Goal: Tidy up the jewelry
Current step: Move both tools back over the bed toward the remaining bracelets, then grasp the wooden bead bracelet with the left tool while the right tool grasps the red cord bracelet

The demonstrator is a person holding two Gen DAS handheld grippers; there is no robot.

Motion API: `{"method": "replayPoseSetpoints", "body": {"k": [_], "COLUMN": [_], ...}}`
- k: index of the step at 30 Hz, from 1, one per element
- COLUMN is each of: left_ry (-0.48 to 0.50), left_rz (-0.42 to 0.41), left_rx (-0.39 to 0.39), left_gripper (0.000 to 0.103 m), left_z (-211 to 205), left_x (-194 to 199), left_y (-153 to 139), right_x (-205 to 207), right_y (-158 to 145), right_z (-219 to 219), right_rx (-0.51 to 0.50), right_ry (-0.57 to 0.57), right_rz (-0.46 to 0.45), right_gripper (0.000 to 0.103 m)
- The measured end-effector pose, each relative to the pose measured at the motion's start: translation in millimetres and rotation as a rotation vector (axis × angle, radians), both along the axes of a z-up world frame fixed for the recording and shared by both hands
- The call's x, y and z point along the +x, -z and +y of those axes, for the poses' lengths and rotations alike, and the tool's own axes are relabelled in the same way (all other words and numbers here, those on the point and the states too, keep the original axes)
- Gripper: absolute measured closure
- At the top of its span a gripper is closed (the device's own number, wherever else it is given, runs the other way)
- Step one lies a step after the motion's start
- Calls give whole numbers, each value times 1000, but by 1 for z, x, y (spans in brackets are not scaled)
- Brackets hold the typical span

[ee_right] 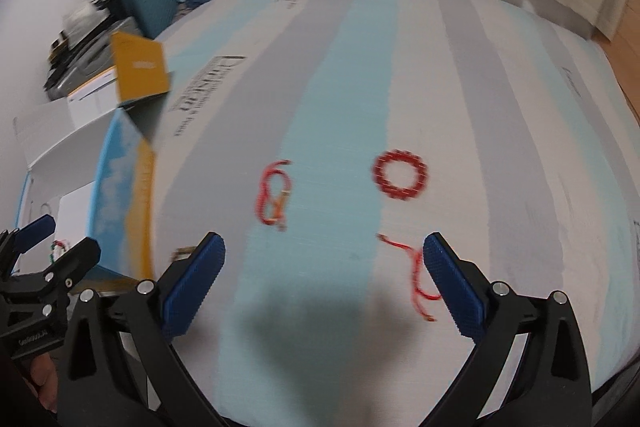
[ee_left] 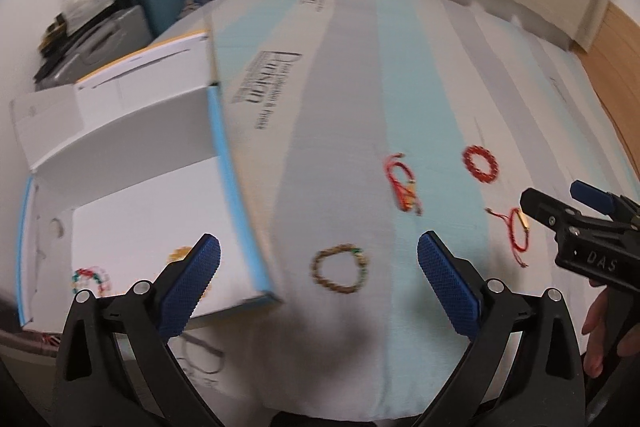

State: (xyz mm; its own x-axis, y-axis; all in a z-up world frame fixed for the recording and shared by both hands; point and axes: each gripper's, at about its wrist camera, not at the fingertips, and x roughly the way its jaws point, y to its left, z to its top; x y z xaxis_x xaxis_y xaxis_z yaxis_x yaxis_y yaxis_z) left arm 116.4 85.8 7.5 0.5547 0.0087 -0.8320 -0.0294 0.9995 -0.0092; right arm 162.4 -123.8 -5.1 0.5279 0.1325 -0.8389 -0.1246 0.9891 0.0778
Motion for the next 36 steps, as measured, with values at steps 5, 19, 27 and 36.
{"method": "replayPoseSetpoints", "body": {"k": [5,19,27,36], "left_ry": [64,132,135,149], "left_rz": [17,134,192,238], "left_rx": [-3,-13,-24,-21], "left_gripper": [6,7,15,36], "left_z": [-37,-72,-66,-59], "left_x": [5,23,33,42], "left_y": [16,97,131,156], "right_x": [2,20,32,39], "right_y": [21,92,124,149], "right_z": [-44,-108,-107,-99], "right_rx": [0,-17,-23,-25], "right_ry": [63,148,146,133], "right_rz": [29,127,172,216], "right_gripper": [8,8,9,19]}}
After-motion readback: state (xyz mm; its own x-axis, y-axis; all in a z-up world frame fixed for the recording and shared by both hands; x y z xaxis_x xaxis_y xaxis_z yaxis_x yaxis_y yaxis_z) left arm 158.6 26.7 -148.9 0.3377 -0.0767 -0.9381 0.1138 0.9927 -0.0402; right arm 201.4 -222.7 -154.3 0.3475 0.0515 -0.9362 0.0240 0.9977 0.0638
